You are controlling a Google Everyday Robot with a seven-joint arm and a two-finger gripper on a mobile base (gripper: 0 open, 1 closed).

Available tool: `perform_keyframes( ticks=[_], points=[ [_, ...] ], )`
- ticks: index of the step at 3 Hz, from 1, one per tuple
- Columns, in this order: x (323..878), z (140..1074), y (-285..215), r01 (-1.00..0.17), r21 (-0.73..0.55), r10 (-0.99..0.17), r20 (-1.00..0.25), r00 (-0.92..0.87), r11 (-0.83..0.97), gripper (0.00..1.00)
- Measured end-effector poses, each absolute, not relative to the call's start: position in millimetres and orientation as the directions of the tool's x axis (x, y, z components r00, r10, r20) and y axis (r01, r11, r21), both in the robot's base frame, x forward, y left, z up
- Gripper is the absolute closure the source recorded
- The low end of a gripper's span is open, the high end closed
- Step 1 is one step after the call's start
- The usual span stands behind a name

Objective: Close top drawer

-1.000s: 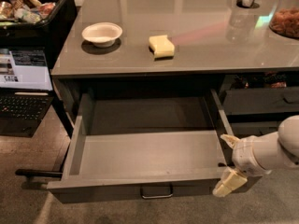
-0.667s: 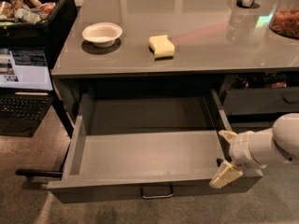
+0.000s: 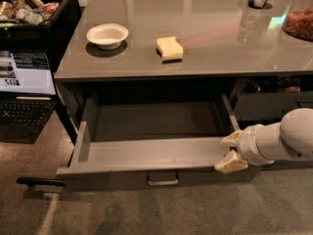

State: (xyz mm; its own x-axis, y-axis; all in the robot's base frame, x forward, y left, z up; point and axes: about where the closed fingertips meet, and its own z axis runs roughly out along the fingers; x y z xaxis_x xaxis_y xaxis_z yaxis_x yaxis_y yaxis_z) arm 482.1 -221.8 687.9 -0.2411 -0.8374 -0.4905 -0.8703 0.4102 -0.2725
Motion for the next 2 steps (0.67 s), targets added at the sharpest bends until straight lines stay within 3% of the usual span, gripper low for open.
perform_keyframes(
  ticks=[2],
  points=[
    [546, 690, -193, -0.832, -0.33, -0.836, -0.485, -0.256, 0.446, 1.0]
  ],
)
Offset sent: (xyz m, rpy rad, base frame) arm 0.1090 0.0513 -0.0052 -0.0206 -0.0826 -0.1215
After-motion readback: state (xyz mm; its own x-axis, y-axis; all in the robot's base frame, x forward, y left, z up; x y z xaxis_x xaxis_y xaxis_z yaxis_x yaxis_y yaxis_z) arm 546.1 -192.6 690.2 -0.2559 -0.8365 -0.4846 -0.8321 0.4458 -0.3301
